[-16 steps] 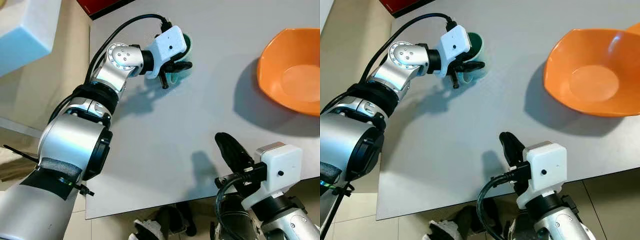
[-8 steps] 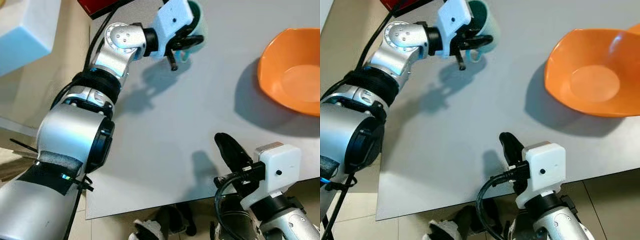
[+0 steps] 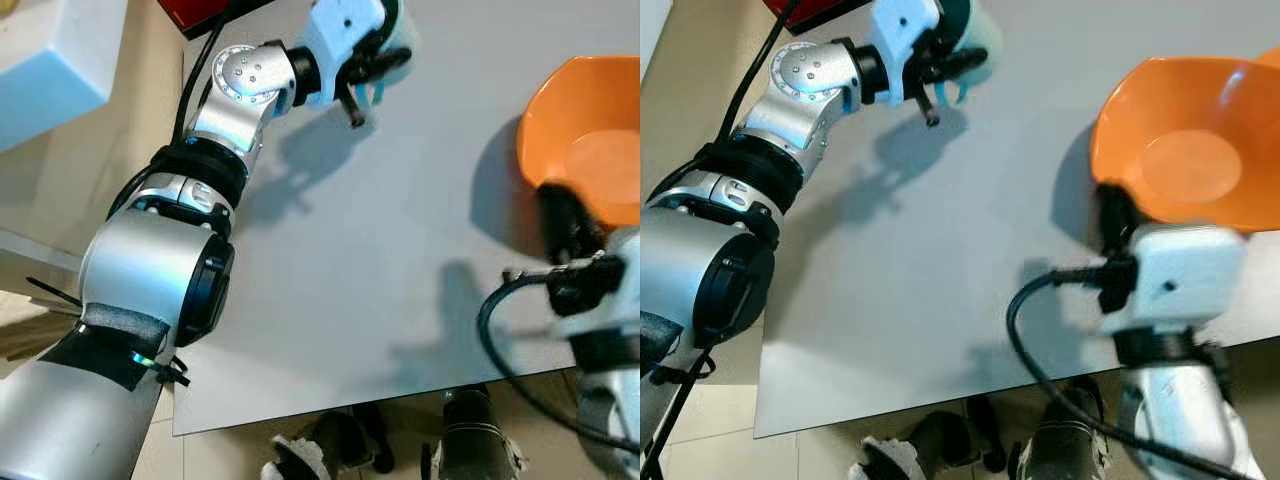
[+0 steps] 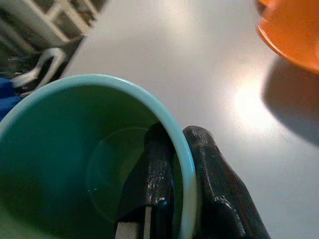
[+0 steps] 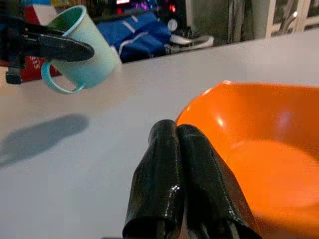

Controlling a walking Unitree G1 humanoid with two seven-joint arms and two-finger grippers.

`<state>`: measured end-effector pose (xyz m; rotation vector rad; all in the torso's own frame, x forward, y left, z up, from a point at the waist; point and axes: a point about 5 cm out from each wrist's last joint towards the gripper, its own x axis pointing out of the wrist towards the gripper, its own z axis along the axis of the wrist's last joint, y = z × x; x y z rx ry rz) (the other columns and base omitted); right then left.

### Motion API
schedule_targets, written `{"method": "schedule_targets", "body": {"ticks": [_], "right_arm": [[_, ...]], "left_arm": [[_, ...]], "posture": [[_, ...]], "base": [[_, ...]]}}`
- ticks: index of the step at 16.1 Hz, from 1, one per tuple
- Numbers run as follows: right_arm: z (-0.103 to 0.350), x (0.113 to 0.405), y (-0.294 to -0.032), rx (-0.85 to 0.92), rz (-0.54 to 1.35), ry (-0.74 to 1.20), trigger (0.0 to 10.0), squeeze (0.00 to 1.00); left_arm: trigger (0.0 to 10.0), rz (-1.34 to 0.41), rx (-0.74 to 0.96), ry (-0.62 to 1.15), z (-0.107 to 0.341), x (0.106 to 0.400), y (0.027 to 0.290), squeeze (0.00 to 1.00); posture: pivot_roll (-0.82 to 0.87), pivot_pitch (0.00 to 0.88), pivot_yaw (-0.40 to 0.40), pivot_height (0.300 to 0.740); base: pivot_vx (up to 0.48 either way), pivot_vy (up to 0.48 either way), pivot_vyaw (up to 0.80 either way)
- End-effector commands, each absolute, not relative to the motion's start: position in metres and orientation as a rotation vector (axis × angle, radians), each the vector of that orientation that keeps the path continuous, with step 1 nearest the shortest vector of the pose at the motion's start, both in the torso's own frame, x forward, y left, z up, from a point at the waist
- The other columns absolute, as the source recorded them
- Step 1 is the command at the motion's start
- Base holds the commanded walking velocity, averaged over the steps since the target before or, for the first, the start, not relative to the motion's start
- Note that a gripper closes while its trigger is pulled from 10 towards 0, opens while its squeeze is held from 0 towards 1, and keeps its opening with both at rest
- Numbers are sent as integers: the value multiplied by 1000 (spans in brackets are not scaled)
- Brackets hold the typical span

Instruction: Setting the table

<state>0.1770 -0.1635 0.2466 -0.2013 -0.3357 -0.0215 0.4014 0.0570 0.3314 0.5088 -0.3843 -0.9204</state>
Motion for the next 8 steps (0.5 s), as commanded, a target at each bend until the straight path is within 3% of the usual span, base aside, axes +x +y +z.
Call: {"method": "schedule_targets", "body": {"ticks": [1,6,8], "right_arm": [[245,177,-162,-189,-4,-323,10000,0],[245,179,-163,-142,84,-296,10000,0],[261,184,-164,-113,92,-390,10000,0]], "left_arm": [[0,-861,475,-400,334,404,69,0],[0,-770,360,-356,313,409,71,0],[0,-734,260,-373,312,409,66,0]], "posture": [[-498,216,400,740],[-560,138,400,740],[-574,102,379,740]], "base": [[0,0,0],[0,0,0],[0,0,0]]}}
